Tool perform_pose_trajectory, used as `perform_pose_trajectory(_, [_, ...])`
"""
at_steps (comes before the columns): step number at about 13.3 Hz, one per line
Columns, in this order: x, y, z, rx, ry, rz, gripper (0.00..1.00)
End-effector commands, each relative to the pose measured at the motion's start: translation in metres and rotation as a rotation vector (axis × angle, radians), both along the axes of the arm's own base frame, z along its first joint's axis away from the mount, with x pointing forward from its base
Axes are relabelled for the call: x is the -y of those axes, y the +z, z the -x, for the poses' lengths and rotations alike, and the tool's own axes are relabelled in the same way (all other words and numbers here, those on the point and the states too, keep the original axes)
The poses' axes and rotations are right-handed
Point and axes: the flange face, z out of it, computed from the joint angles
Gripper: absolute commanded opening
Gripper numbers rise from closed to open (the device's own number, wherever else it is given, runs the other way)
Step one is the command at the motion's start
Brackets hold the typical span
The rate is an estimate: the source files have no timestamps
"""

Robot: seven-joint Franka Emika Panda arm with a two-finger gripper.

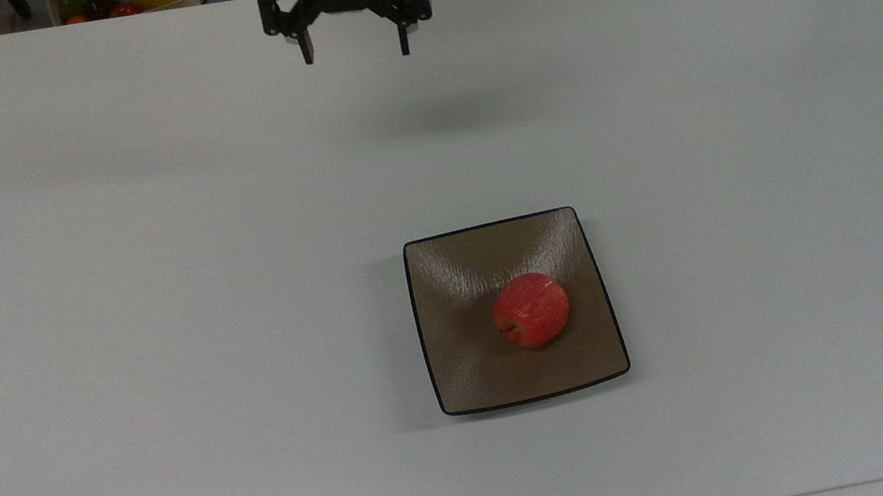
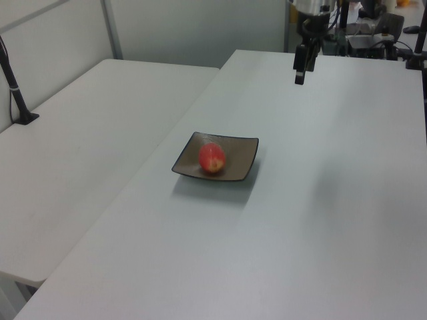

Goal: Apples placed on a ceramic plate

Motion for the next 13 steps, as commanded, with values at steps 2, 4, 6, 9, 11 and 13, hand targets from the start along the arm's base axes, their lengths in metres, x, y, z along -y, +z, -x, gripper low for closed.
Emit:
perform_pose_trajectory(2, [0.0112,0.0106,0.0134,0.035,-0.012,-0.034,1.00])
perform_pose_trajectory(4, [0.0103,0.0122,0.0139,0.037,-0.015,-0.034,1.00])
perform_pose_trajectory(6, [0.0096,0.0126,0.0137,0.040,-0.015,-0.032,1.00])
perform_pose_trajectory(9, [0.0067,0.0110,0.0138,0.037,-0.011,-0.030,1.00])
perform_pose_trajectory(11, [0.0066,0.0100,0.0130,0.036,-0.011,-0.030,1.00])
perform_pose_trajectory(13, [0.0066,0.0092,0.0126,0.034,-0.011,-0.030,1.00])
